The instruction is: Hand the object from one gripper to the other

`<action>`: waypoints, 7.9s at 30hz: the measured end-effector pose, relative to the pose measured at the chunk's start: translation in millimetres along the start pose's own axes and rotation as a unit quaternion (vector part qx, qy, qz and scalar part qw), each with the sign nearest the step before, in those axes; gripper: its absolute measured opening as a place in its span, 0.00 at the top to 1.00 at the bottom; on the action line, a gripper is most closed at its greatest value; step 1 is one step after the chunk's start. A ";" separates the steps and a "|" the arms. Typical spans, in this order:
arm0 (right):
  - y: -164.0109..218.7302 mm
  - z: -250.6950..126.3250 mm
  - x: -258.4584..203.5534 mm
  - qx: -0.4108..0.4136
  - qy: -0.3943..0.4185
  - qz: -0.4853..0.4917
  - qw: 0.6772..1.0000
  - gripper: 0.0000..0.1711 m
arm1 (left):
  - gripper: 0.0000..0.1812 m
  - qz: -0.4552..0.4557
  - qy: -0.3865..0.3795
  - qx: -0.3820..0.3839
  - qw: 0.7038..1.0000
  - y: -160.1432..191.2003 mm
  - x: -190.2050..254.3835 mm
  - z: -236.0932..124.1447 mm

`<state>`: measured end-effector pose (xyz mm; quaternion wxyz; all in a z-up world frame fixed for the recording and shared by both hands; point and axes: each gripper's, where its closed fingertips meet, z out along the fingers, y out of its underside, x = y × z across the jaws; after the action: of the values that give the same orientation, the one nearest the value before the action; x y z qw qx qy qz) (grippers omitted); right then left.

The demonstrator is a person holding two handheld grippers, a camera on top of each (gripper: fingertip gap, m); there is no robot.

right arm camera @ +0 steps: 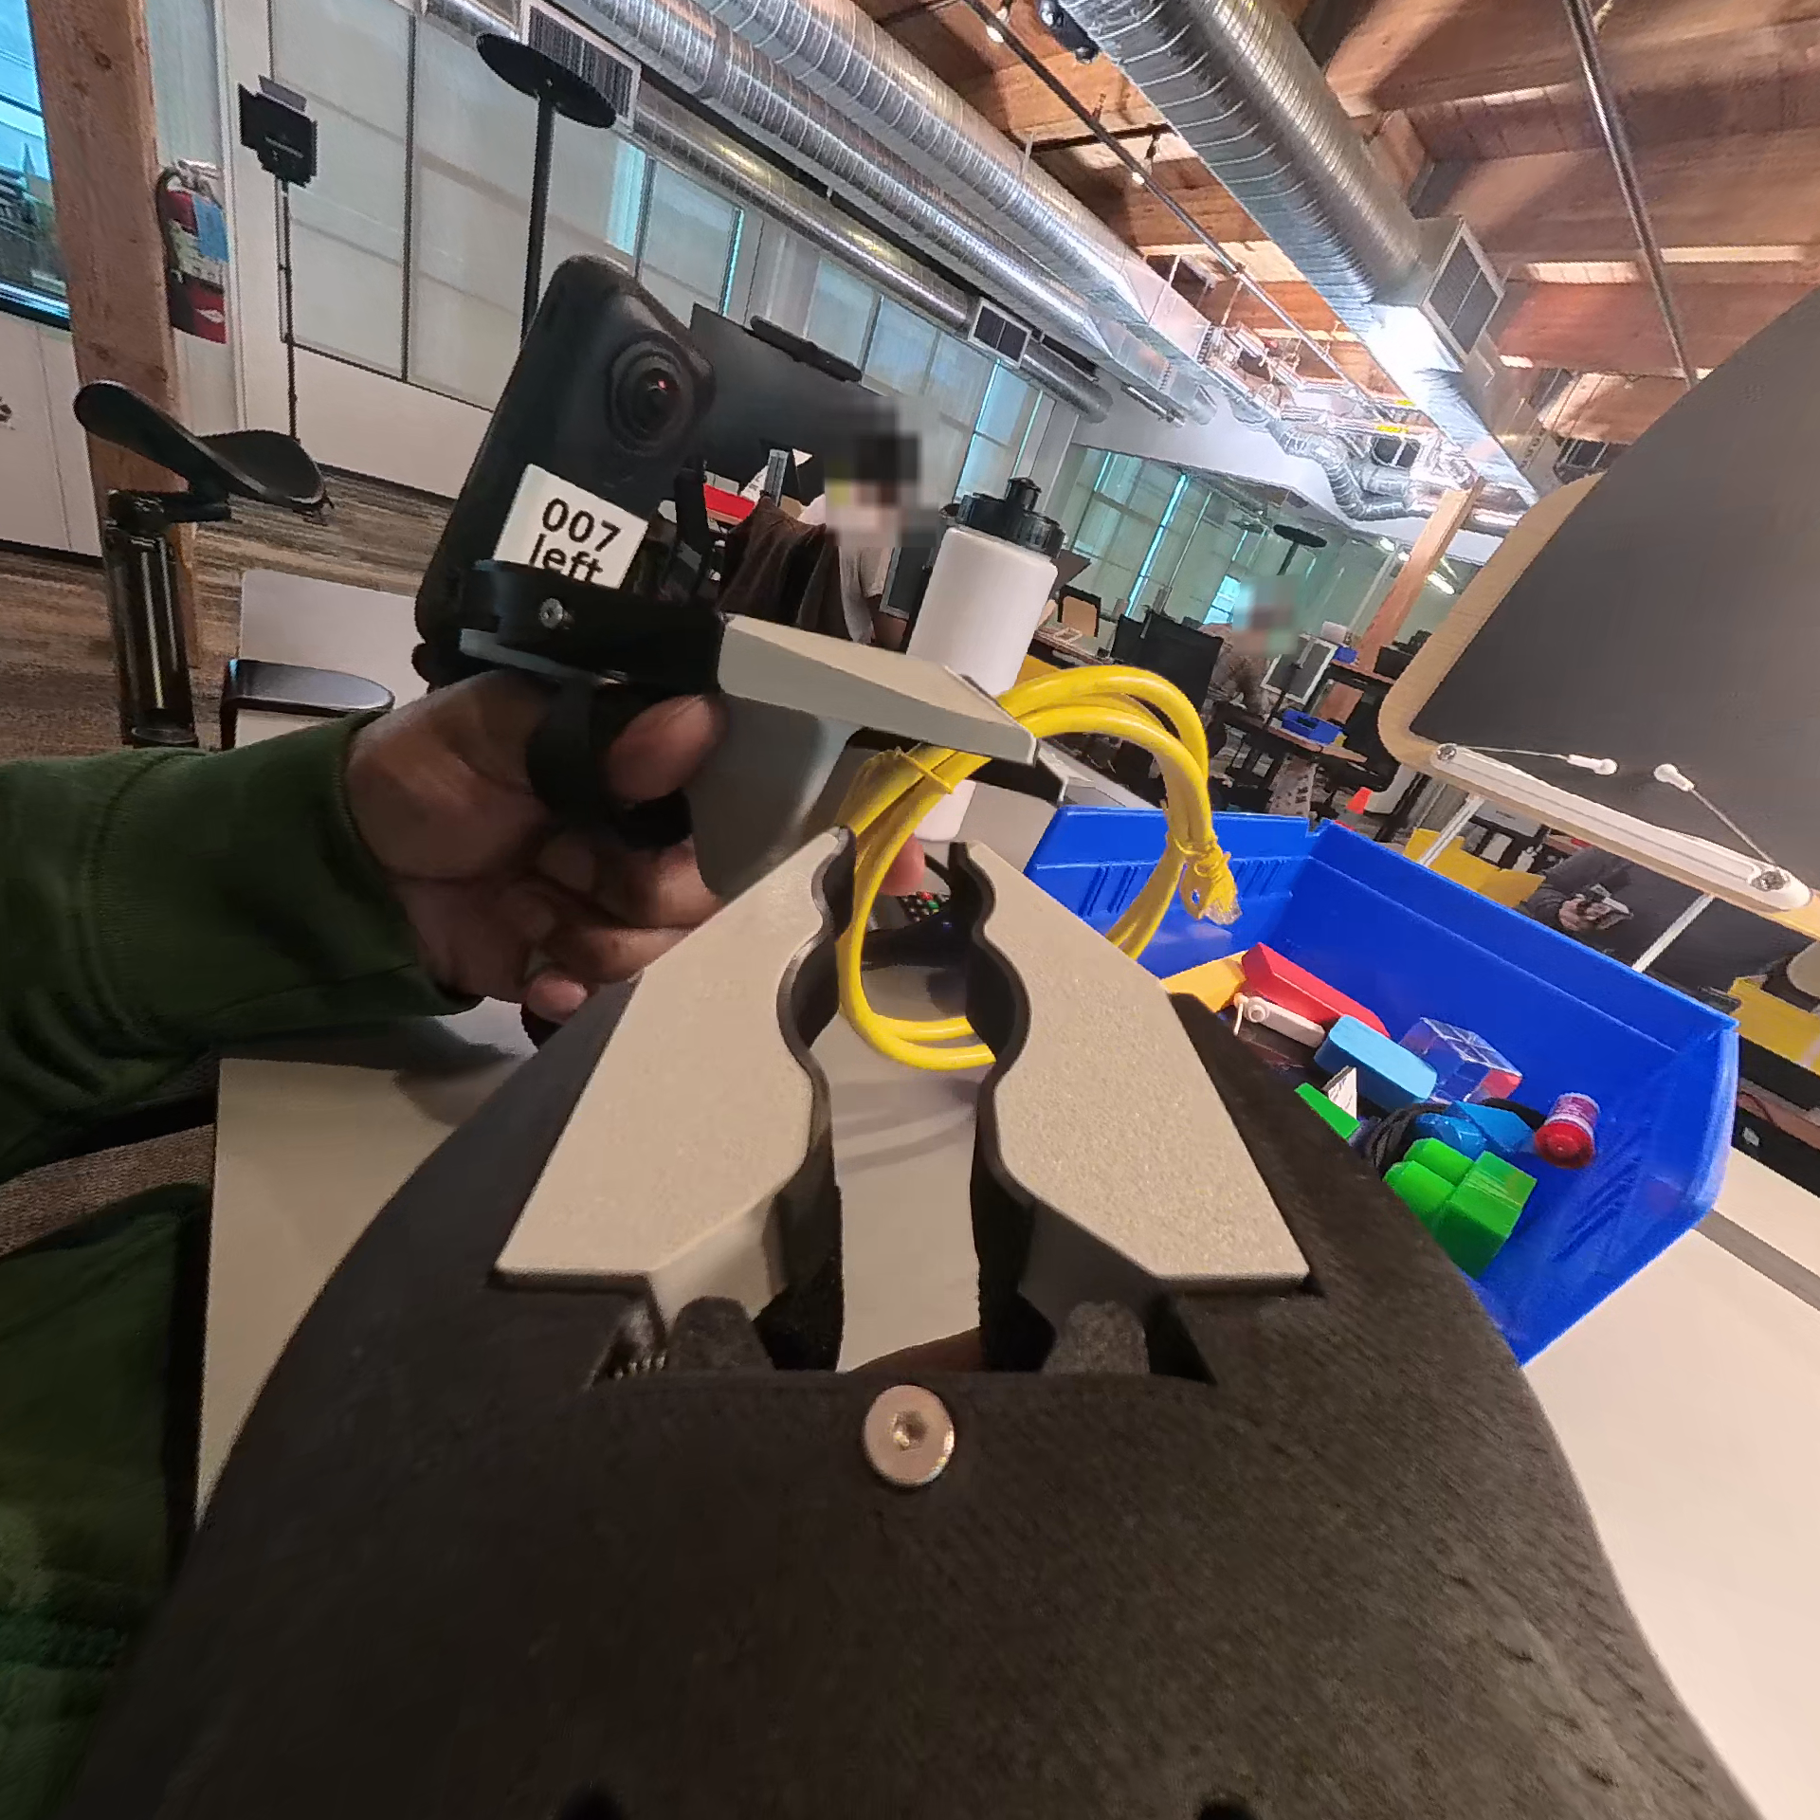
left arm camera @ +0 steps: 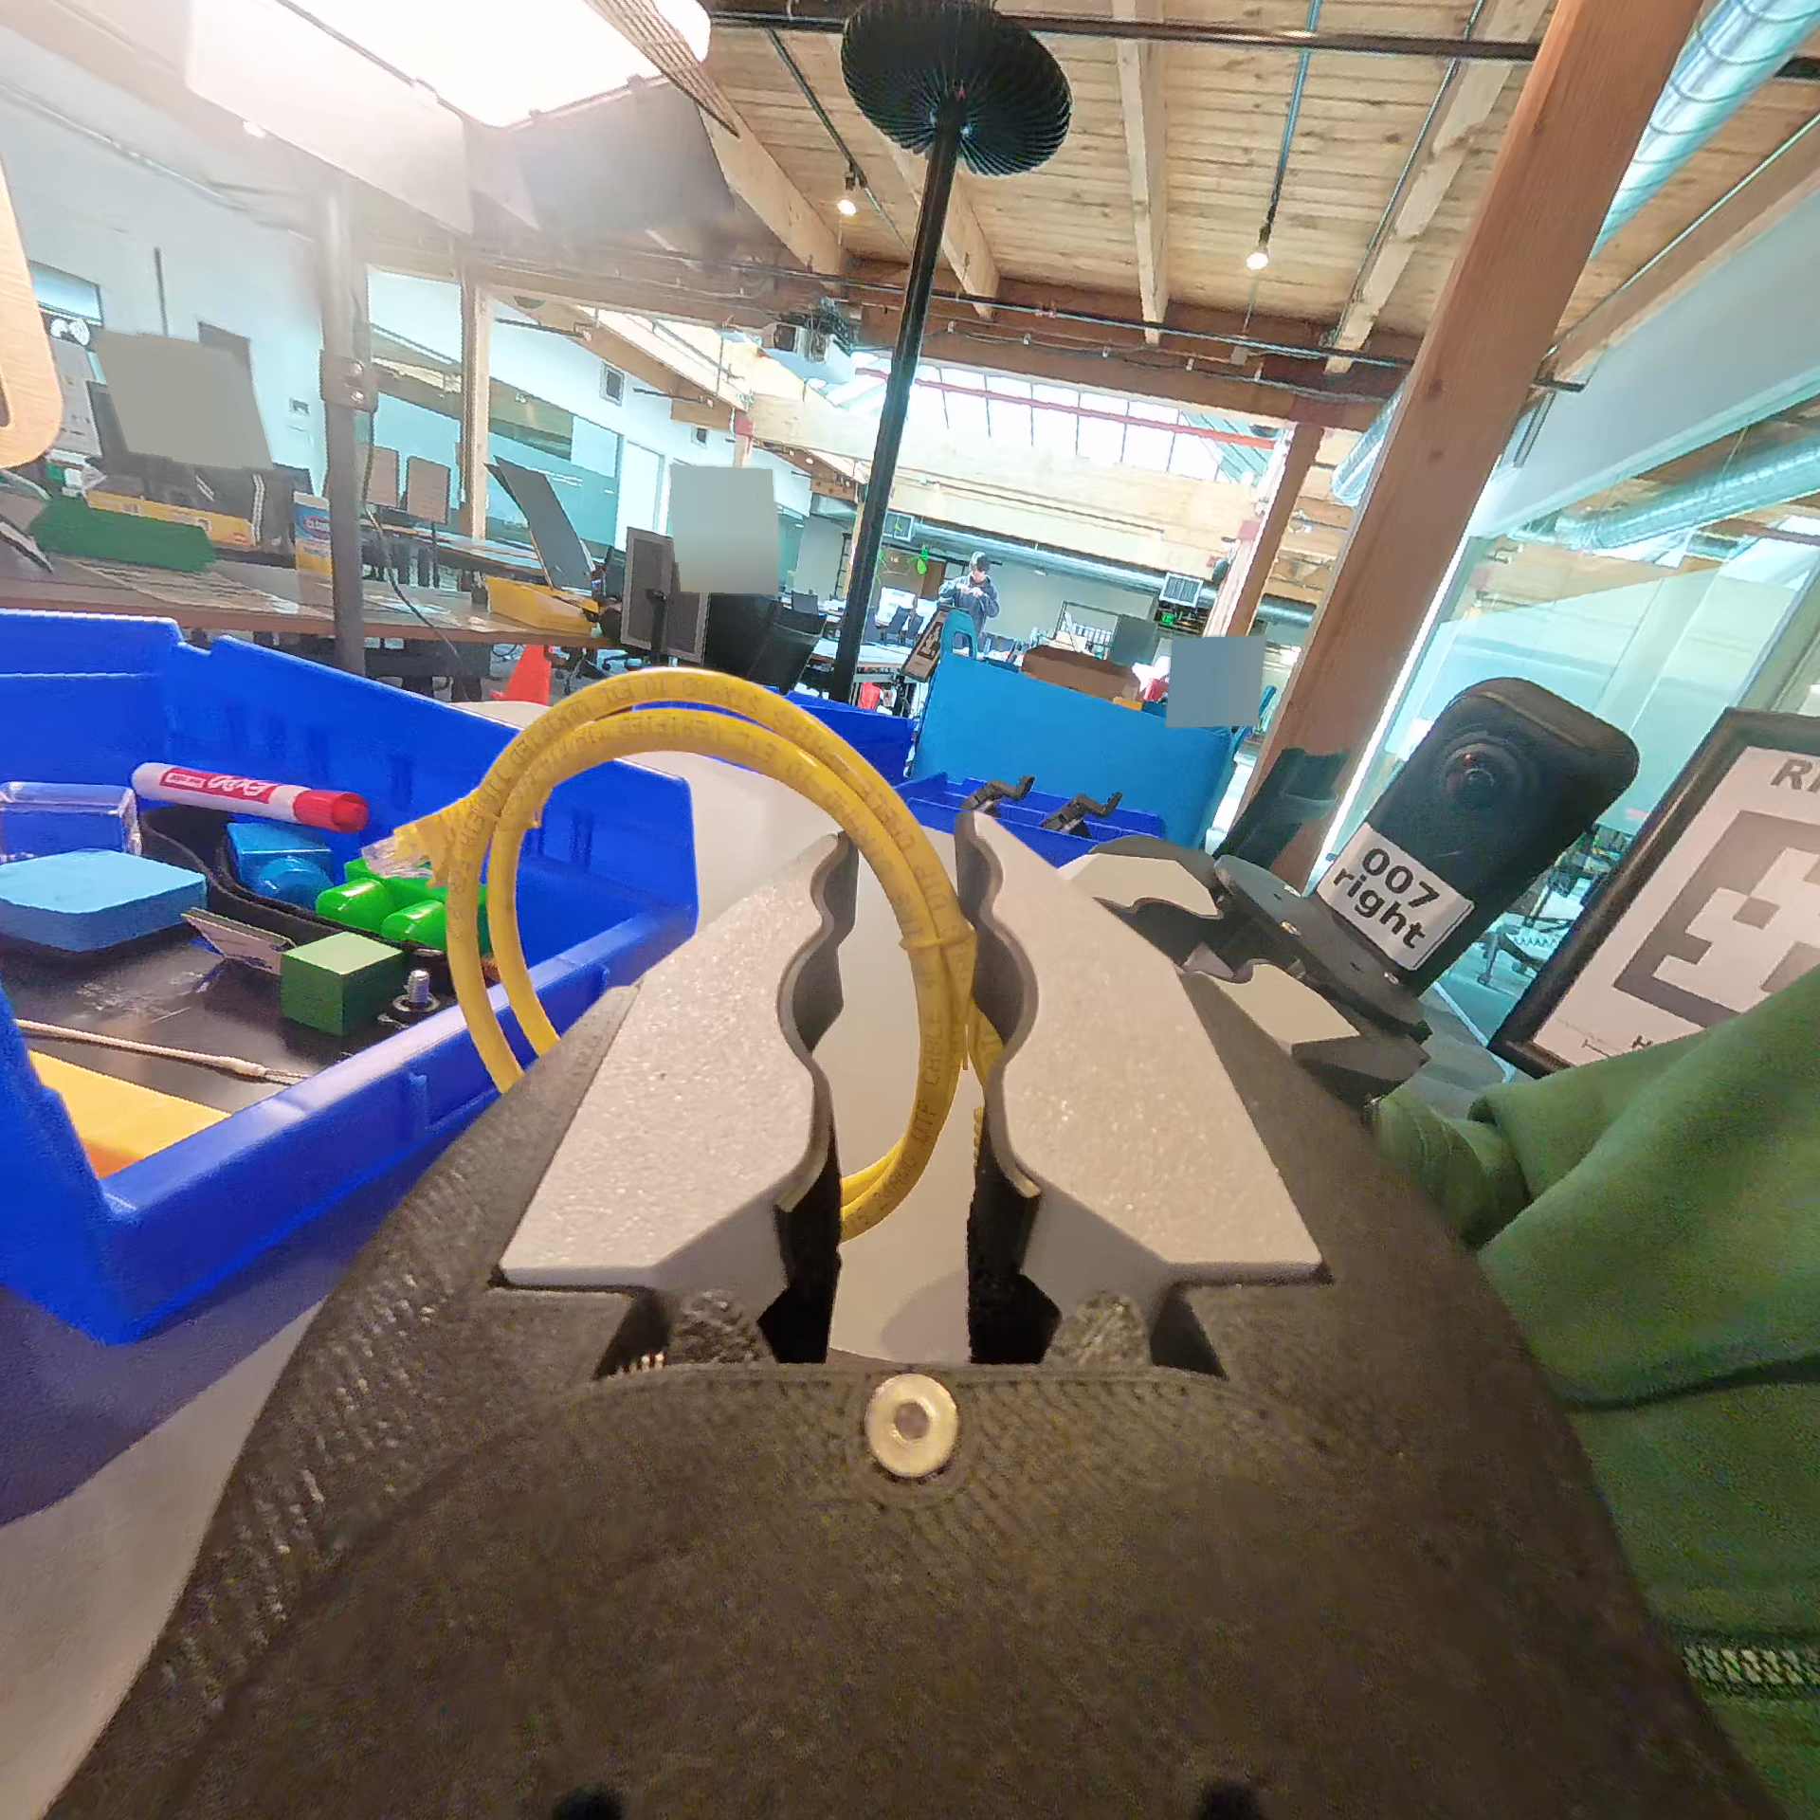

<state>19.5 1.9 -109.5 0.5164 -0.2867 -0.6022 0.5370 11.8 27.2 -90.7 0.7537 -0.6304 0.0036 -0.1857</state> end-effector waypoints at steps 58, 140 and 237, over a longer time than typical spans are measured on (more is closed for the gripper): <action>-9.6 -6.3 0.4 0.026 -0.022 0.066 0.997 0.96 | 0.88 -0.054 0.085 0.076 0.992 -25.2 21.2 -9.4; -9.6 -3.5 -5.6 0.027 -0.045 0.082 0.995 0.96 | 0.92 -0.017 0.088 0.040 0.995 -12.4 30.7 -0.4; -20.1 -10.5 14.5 0.075 -0.052 0.205 0.975 0.94 | 0.87 -0.013 0.074 0.004 0.997 0.0 26.2 3.6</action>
<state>29.1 13.4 -87.2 0.3832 -0.3361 -0.5151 0.6891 37.0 23.1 -84.0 0.7512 -0.6123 0.0503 -0.2414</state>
